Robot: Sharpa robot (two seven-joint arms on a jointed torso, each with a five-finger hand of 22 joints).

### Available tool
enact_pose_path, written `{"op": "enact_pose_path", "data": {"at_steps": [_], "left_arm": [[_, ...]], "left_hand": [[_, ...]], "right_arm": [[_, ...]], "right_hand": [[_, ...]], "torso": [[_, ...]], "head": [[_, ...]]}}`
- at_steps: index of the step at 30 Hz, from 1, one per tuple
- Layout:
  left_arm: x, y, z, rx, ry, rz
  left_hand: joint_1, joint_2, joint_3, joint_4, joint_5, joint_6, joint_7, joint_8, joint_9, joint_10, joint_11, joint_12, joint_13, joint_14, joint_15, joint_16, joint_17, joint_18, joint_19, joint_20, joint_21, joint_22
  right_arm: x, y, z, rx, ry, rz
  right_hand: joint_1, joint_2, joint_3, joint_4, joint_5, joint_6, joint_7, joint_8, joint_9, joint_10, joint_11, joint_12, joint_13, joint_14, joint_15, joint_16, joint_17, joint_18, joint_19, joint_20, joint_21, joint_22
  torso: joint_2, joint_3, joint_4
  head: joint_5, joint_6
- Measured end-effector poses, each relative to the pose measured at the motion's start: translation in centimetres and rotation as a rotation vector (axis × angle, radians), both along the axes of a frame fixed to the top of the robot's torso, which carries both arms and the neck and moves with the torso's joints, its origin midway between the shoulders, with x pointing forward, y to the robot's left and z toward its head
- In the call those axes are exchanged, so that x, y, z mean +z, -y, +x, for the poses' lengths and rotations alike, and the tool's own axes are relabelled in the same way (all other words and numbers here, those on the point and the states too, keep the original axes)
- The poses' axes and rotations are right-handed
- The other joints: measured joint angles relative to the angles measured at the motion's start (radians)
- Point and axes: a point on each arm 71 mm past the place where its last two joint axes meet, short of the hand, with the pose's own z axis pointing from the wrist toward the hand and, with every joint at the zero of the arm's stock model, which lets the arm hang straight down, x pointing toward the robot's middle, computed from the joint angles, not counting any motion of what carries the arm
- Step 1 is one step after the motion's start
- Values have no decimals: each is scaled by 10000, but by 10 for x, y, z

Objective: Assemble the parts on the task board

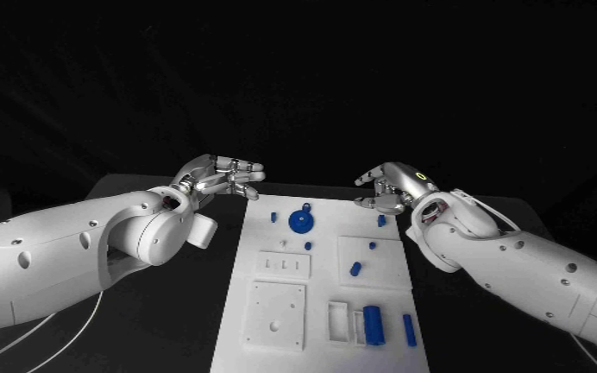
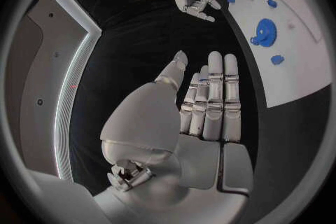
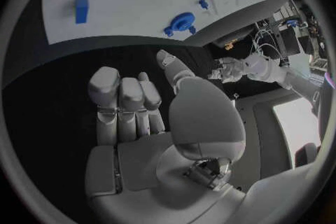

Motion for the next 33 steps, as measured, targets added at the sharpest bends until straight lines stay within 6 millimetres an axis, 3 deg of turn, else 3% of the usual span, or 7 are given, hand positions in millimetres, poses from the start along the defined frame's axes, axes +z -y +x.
{"op": "enact_pose_path", "data": {"at_steps": [4,9,13,21,33], "left_arm": [[0,-3,1,67,12,13],[0,-7,2,165,28,32],[0,-9,3,203,40,39],[0,-12,5,258,69,46],[0,-13,6,254,80,49]], "left_hand": [[0,0,0,0,0,1,1,0,0,199,-74,0,0,0,0,0,0,0,0,0,0,-12],[0,0,0,0,0,32,-29,0,0,401,-142,0,-1,37,-37,0,1,0,0,0,0,-12],[0,0,0,0,0,38,-34,0,0,486,-161,0,-1,37,-37,0,1,0,0,0,0,-12],[-17,-16,0,0,0,38,-34,0,0,286,-76,0,-1,37,-37,0,1,0,0,0,0,-23],[-45,-45,0,0,0,38,-34,0,0,148,-33,0,-1,37,-37,0,2,0,0,0,0,-32]], "right_arm": [[-1,31,4,-10,-284,387],[-13,61,6,-17,-791,661],[-23,77,7,21,-1157,813],[-44,83,8,218,-1714,1017],[-59,73,14,370,-1950,1145]], "right_hand": [[81,409,-824,-711,212,-6,-4,0,-3,-18,18,-70,-68,0,0,-99,79,0,0,0,-2,0],[162,584,-1311,-1019,485,-7,-4,0,-3,-88,17,-117,-105,0,0,-137,123,0,0,0,-39,-1],[245,667,-1475,-1173,992,-76,62,0,-2,-89,16,-159,-125,0,1,-137,143,-1,0,0,-38,-1],[244,666,-1418,-1287,1120,-103,89,0,-2,-89,16,-159,-142,-1,1,-175,166,0,0,0,-38,-1],[244,665,-1432,-1322,1120,-157,72,0,-1,-125,53,-158,-141,-1,1,-175,208,0,-37,37,-38,-2]], "torso": [[-21,46,-61],[-39,114,-135],[-51,157,-179],[-56,217,-221],[-26,212,-132]], "head": [[-35,5],[-66,-24],[-137,-51],[-128,-73],[-169,-151]]}}
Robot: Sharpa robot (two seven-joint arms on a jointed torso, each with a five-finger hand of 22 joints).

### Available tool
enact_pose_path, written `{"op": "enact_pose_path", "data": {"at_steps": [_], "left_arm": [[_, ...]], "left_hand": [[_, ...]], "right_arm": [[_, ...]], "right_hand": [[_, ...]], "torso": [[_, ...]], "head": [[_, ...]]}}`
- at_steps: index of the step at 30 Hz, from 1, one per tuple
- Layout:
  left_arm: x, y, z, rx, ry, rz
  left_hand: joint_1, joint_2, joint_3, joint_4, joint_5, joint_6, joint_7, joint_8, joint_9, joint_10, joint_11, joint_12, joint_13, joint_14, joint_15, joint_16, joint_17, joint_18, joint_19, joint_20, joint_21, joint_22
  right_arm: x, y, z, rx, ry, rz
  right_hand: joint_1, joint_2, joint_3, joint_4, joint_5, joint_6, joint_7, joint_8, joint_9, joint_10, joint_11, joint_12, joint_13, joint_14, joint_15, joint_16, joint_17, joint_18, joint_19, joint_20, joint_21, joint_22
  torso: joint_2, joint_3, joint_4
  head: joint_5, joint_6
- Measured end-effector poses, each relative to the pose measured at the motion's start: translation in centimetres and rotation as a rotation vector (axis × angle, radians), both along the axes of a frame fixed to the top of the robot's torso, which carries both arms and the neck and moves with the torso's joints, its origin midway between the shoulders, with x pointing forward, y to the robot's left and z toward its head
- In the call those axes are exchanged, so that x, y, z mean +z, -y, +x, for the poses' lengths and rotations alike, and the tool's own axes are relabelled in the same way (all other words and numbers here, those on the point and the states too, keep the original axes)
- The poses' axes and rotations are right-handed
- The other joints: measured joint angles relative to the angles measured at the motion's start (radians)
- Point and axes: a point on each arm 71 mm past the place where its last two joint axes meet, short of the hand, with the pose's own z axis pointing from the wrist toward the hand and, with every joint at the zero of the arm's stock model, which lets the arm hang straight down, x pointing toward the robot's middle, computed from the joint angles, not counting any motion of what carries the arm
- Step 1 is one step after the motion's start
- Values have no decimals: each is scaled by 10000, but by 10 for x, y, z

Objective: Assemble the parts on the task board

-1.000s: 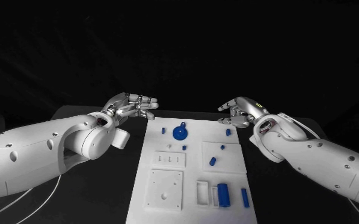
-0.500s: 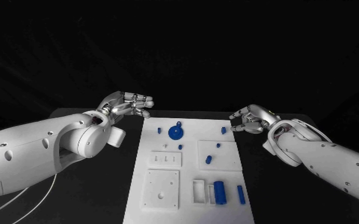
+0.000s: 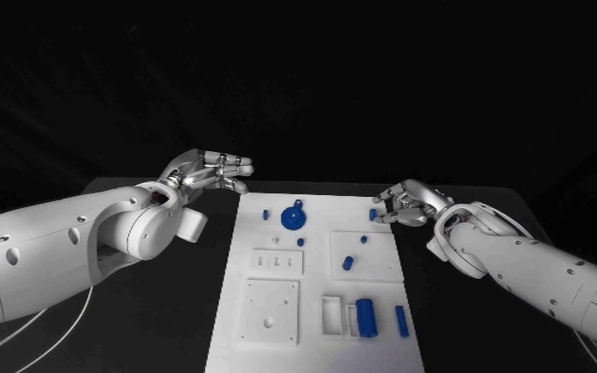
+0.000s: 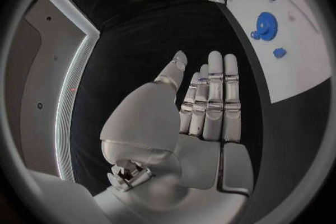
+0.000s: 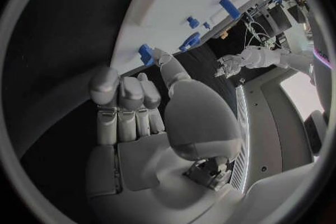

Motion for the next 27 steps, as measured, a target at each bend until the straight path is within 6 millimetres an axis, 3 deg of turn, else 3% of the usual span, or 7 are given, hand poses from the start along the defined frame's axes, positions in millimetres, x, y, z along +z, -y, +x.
{"op": "enact_pose_path", "data": {"at_steps": [8,17,19,23,27], "left_arm": [[0,0,0,-21,-3,-2],[0,1,0,-47,-7,-7],[0,1,0,-48,-8,-7],[0,1,0,-55,-10,-8],[0,1,0,-58,-13,-7]], "left_hand": [[4,4,0,0,0,0,0,0,0,0,0,0,-1,0,0,0,0,0,0,0,0,-9],[4,4,0,0,0,0,0,0,0,0,0,0,0,0,0,0,0,1,0,0,0,-8],[4,4,0,0,0,1,0,0,0,0,0,0,-1,0,0,0,1,-1,0,0,0,-8],[4,4,0,0,0,0,0,0,0,-36,36,0,-1,0,0,0,1,-1,0,0,0,-7],[5,5,0,0,0,0,0,0,0,-36,36,0,-1,0,0,0,1,0,0,0,0,-7]], "right_arm": [[-8,-3,2,-52,-139,3],[-11,-3,2,-46,-236,-28],[-12,-4,2,-44,-245,-29],[-12,-4,2,-49,-256,-34],[-13,-4,2,-72,-263,-39]], "right_hand": [[0,0,-114,58,-78,-48,46,0,0,-36,-36,0,-9,-34,34,0,16,0,37,36,0,0],[0,0,-142,30,-125,-49,46,0,1,-36,-36,1,-9,-34,33,0,41,0,36,36,0,0],[3,94,-141,30,-207,-48,46,0,1,-36,-36,1,-6,-34,33,0,59,1,37,36,0,0],[-75,352,164,9,-707,262,-70,0,1,-34,-36,1,38,-34,34,0,99,1,36,36,0,-1],[-189,390,918,3,-1230,591,-116,0,1,12,-45,21,78,-32,36,0,129,-1,37,36,70,0]], "torso": [[43,37,32],[50,50,28],[47,50,25],[39,50,22],[35,50,25]], "head": [[-14,-8],[1,-49],[3,-53],[5,-57],[-2,-62]]}}
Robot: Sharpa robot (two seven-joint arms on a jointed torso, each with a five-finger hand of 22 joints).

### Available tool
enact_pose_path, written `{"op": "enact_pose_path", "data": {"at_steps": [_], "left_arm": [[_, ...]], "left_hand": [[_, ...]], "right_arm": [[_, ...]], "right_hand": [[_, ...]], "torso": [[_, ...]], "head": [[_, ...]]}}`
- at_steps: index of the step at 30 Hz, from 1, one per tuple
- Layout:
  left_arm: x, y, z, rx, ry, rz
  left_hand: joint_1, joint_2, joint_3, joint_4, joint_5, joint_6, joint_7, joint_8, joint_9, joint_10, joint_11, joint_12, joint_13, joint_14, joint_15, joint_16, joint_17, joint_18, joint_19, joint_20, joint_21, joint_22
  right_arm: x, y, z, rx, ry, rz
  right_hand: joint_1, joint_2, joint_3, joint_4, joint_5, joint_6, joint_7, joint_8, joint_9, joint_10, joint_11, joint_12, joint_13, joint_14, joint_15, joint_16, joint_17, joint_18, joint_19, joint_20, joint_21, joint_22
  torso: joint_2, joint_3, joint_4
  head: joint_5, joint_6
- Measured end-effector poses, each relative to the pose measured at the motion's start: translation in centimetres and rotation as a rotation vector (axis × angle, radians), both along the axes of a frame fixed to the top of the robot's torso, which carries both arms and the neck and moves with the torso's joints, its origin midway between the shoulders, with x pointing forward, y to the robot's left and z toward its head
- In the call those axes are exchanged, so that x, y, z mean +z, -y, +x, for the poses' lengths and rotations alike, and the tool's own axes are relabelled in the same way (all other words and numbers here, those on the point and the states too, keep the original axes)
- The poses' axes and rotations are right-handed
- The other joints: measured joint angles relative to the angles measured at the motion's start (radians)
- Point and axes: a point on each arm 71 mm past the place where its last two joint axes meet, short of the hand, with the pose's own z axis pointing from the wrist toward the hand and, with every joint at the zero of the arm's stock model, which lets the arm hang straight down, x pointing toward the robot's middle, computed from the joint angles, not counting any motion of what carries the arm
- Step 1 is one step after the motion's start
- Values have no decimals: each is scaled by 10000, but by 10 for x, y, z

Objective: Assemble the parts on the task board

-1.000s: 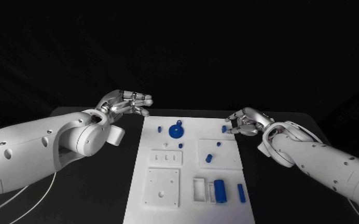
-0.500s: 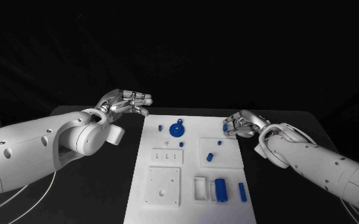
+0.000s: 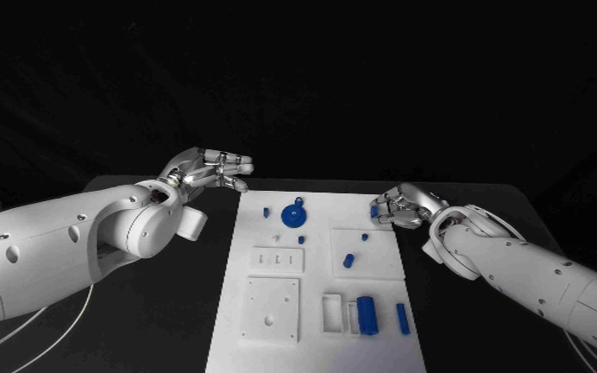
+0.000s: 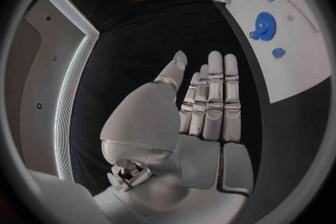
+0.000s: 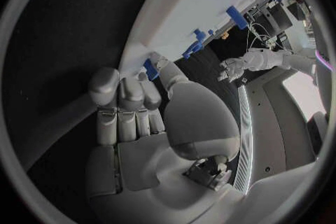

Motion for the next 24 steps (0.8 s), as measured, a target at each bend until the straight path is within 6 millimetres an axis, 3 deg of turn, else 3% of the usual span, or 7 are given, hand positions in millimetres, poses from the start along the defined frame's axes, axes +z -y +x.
{"op": "enact_pose_path", "data": {"at_steps": [3,11,24], "left_arm": [[0,0,0,-1,-4,1],[0,0,0,-2,-10,5],[0,-1,0,4,-15,10]], "left_hand": [[0,0,0,0,0,0,0,0,0,0,0,0,0,0,0,0,0,0,0,0,0,0],[0,0,0,0,0,0,0,0,0,0,0,0,0,0,0,0,0,0,0,0,0,1],[0,0,0,0,0,0,0,0,0,0,-1,0,0,0,0,0,1,0,0,0,0,1]], "right_arm": [[0,0,0,-26,-12,-8],[0,-1,0,-40,-24,-13],[-1,-2,1,-119,27,9]], "right_hand": [[-66,71,377,-8,-516,394,-102,0,-1,-52,-67,31,18,-4,0,0,20,-6,0,-1,0,0],[-160,162,1165,18,-1329,783,-218,-59,6,-48,-138,30,47,35,-38,0,57,-2,0,0,45,0],[-196,117,1546,54,-1479,910,-264,-66,23,-12,-173,70,84,35,-37,22,125,-2,2,-75,83,0]], "torso": [[-5,0,1],[-5,-1,1],[-9,0,-1]], "head": [[-2,-1],[8,-20],[-1,-49]]}}
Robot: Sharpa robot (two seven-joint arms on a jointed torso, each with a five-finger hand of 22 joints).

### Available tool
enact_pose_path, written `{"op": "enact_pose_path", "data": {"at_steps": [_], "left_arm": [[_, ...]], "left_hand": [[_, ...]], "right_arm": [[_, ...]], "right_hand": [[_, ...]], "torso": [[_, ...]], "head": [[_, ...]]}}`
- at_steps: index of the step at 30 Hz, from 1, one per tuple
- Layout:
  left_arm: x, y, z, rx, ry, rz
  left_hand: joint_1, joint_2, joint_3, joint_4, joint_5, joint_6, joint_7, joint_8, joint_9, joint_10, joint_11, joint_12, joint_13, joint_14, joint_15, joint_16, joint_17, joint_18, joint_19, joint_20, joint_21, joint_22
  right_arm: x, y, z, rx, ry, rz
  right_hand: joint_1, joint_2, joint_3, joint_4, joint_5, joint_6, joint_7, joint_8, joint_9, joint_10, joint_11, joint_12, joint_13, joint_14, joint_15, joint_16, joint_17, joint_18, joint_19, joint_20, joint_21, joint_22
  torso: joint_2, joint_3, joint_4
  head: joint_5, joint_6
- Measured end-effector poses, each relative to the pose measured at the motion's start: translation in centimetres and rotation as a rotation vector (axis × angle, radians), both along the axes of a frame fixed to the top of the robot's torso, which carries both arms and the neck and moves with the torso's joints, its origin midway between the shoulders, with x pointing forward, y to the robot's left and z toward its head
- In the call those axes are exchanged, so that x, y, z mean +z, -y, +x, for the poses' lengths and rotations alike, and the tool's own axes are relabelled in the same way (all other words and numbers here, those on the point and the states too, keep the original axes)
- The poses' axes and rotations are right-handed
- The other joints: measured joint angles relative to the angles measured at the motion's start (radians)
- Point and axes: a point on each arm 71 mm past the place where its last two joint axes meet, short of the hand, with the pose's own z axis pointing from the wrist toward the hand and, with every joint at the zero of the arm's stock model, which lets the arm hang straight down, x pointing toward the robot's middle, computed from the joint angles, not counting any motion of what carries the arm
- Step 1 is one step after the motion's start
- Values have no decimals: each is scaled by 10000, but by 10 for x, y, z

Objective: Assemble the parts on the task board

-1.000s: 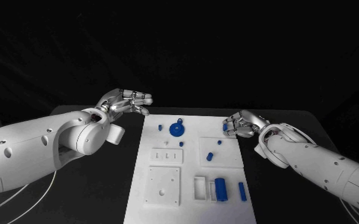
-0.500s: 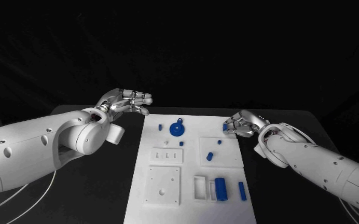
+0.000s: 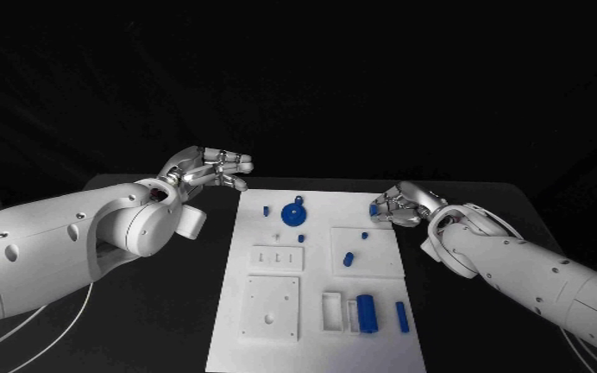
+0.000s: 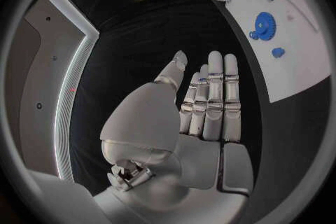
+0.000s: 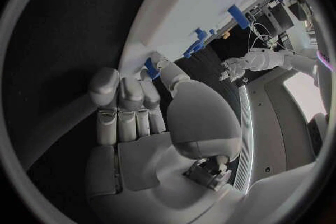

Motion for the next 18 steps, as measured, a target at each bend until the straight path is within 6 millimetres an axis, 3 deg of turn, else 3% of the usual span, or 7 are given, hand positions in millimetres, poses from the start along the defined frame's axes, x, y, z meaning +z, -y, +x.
{"op": "enact_pose_path", "data": {"at_steps": [6,9,13,15,18], "left_arm": [[-1,0,2,-19,-32,132],[-2,1,4,-91,-82,321],[-2,3,6,-300,-220,767],[0,5,8,-444,-286,1049],[8,12,11,-762,-383,1559]], "left_hand": [[-52,52,0,0,0,0,0,0,0,384,-163,0,1,0,0,0,0,0,0,0,0,0],[-198,157,-17,74,0,147,-146,0,8,896,-324,44,31,95,-94,57,48,0,75,-75,0,1],[-388,193,-38,176,0,615,-359,0,26,1874,-650,62,40,381,-306,430,284,0,314,-313,114,50],[-590,213,-127,264,0,802,-472,0,22,2477,-884,160,73,817,-523,951,611,-1,697,-509,399,200],[-745,217,-332,526,0,958,-596,0,3,2785,-1106,749,211,851,-820,2326,1655,-267,930,-833,1064,660]], "right_arm": [[2,-2,-2,-88,107,97],[8,-5,-2,-99,213,190],[26,-13,-1,-13,487,347],[35,-18,0,66,623,414],[47,-28,1,220,773,513]], "right_hand": [[-12,-15,89,13,325,-1,0,2,1,37,-36,11,22,36,-35,17,37,2,0,0,53,0],[-77,-80,58,43,522,53,-33,2,4,38,-36,46,37,36,-35,56,54,2,0,0,80,-1],[-77,-81,-38,139,625,86,-23,2,4,73,-69,46,52,35,-35,56,65,3,0,1,80,-1],[-91,-95,-65,166,795,86,-23,2,4,73,-69,46,59,36,-35,56,65,3,0,1,80,-1],[-91,-95,-93,194,844,86,-23,1,5,73,-69,46,65,35,-35,56,65,3,0,1,128,-1]], "torso": [[-20,0,-6],[-29,-6,-21],[-49,-12,-41],[-69,-7,-58],[-104,7,-75]], "head": [[16,-13],[33,29],[63,67],[105,92],[164,115]]}}
